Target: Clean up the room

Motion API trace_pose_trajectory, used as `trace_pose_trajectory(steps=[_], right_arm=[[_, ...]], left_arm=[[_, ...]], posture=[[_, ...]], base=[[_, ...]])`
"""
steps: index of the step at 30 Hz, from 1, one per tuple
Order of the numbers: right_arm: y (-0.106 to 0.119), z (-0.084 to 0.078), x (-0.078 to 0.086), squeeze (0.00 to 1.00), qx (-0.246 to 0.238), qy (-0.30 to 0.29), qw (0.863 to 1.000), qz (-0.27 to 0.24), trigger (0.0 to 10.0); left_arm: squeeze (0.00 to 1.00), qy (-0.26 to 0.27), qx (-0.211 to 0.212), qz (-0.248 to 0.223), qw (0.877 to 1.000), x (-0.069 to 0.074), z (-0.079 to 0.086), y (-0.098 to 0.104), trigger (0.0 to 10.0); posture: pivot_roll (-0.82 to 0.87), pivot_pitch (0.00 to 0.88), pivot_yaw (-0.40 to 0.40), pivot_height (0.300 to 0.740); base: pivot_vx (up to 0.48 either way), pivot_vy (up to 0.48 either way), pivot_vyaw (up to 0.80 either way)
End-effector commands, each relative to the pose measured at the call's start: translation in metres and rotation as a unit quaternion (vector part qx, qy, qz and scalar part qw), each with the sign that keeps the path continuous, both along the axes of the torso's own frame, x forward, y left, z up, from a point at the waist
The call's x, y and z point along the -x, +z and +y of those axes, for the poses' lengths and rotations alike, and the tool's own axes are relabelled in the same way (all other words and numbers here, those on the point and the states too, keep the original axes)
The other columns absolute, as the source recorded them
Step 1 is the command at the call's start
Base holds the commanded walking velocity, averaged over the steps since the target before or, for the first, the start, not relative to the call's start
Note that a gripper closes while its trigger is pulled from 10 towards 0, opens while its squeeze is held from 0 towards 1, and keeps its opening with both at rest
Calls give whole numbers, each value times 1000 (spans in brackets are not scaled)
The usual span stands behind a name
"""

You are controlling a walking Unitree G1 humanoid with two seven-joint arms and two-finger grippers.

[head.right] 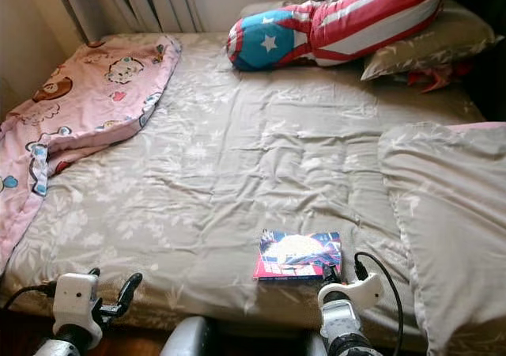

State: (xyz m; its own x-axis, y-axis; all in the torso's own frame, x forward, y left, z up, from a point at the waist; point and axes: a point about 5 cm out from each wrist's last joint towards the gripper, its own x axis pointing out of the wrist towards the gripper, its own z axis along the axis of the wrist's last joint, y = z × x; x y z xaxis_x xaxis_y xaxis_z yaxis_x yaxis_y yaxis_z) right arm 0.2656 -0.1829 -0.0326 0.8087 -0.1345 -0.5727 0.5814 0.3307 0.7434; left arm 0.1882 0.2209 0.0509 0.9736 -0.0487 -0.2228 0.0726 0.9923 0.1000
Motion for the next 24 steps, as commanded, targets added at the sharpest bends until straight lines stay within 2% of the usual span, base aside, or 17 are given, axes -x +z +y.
trace_pose_trajectory(steps=[1,6,10,13,14,15,16,18,19,20,21,24], right_arm=[[-1,-6,2,0,1,-16,1000,9,10000],[1,-15,1,0,15,-12,1000,18,10000],[2,-18,0,0,50,34,998,34,10000],[2,-18,0,0,54,45,997,35,10000],[2,-18,0,439,54,44,997,34,10000],[1,-20,1,937,54,43,997,35,10000],[1,-20,1,1000,55,42,997,35,10000],[1,-20,2,1000,54,42,997,36,10000],[0,-21,3,878,56,41,997,39,10000],[-1,-21,3,878,56,41,997,40,10000],[-1,-21,4,0,57,42,997,41,10000],[-3,-23,6,0,56,36,997,47,10000]], left_arm=[[0,-5,-7,6,1000,2,1,2,10000],[0,-7,-5,14,1000,3,-2,4,10000],[0,-10,-3,18,1000,5,-3,3,10000],[0,-9,-3,20,1000,5,-4,2,10000],[0,-9,-3,20,1000,6,-4,2,10000],[0,-9,-4,22,1000,6,-4,2,10000],[0,-9,-4,22,1000,6,-4,2,10000],[0,-8,-4,23,1000,7,-4,2,10000],[0,-8,-5,24,1000,7,-3,2,10000],[0,-8,-5,25,1000,6,-4,2,10000],[0,-8,-5,25,1000,5,-4,1,10000],[0,-10,-5,23,1000,4,-5,2,10000]], posture=[[193,188,82,645],[190,195,83,645],[185,200,82,645],[187,201,82,645],[187,201,82,645],[188,203,82,645],[188,203,82,645],[188,203,82,645],[188,203,82,645],[180,198,83,645],[180,197,81,645],[180,195,79,645]], base=[[0,0,0],[0,0,0],[0,0,0],[0,0,0],[0,0,0],[0,0,0],[0,0,0],[0,0,0],[0,0,0],[0,0,0],[0,0,0],[0,0,0]])
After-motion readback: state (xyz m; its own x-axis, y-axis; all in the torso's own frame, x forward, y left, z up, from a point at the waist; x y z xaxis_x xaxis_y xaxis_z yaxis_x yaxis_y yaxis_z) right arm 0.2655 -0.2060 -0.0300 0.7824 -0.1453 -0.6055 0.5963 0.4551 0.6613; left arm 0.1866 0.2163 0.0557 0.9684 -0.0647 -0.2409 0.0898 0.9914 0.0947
